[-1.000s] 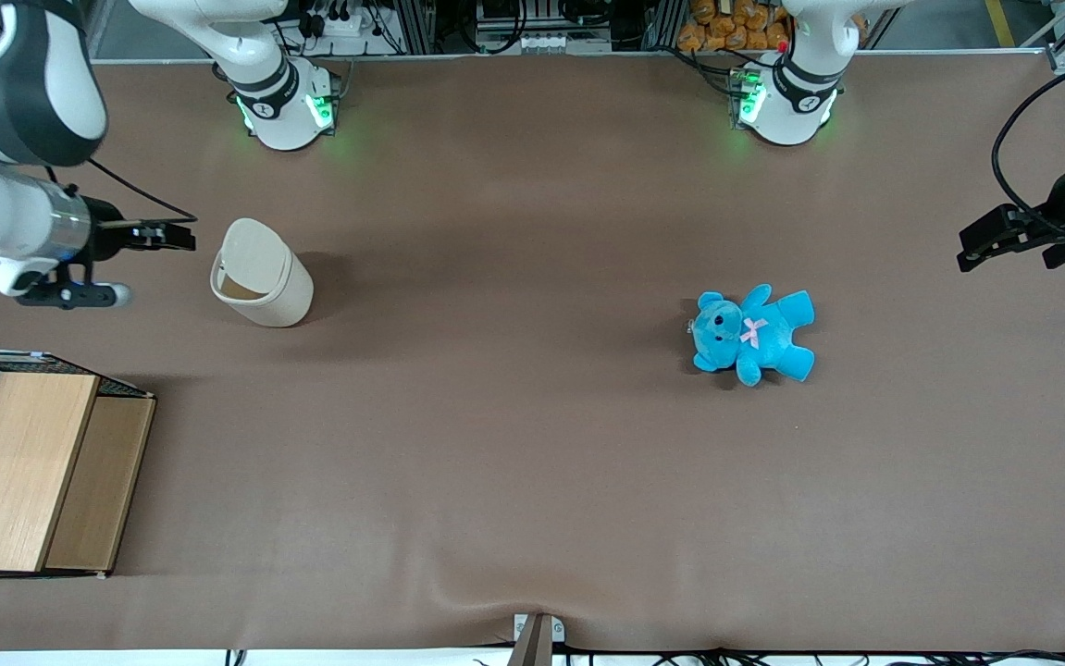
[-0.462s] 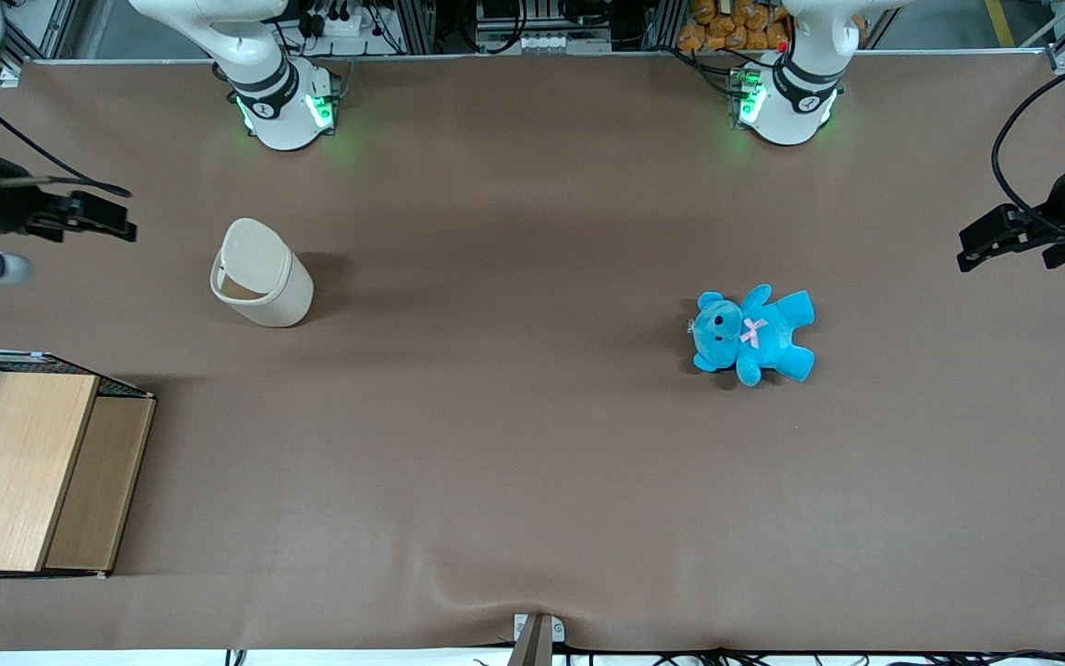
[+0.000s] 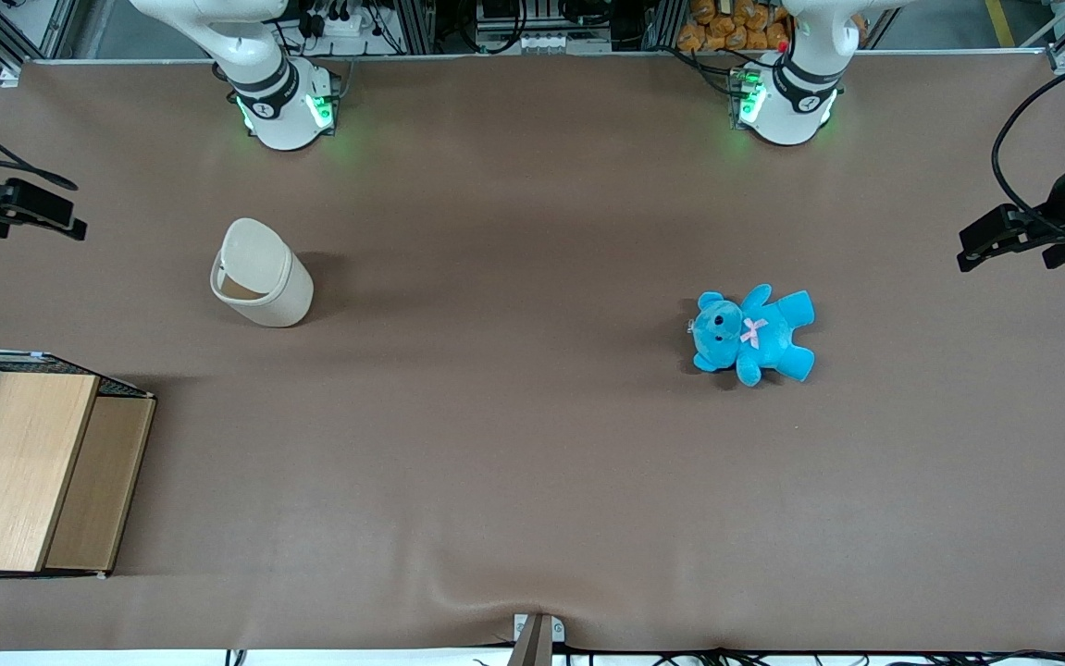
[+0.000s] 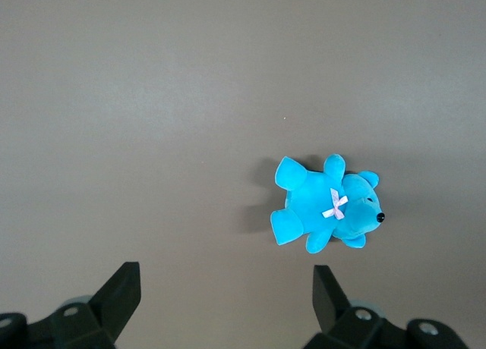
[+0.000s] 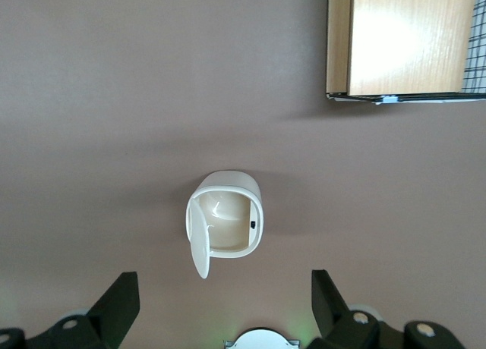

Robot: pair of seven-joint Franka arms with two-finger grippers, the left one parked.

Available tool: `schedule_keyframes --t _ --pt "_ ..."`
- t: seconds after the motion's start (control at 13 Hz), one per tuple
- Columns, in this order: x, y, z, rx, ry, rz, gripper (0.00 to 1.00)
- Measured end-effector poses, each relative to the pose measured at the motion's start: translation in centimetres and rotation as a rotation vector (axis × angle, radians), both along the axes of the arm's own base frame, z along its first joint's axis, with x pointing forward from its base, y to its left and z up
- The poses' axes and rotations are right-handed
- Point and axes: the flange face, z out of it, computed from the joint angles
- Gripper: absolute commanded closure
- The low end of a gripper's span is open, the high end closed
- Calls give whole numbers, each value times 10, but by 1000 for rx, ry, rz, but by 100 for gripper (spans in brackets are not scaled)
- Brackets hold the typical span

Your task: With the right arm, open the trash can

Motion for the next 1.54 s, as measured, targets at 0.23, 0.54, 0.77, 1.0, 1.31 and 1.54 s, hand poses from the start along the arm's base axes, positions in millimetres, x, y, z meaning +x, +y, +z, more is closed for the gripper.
schedule_keyframes --t 0.23,0.54,0.77,1.0,1.31,1.54 --pt "-11 -11 18 -12 -25 -9 0" --pt "-16 -24 17 -18 -12 -29 0" --pt "-16 -24 14 -19 -5 -27 0" --pt "-16 -24 9 -19 5 -27 0" --pt "-14 -24 -1 -18 12 -27 0" --pt "-14 -24 -1 -19 10 -27 0"
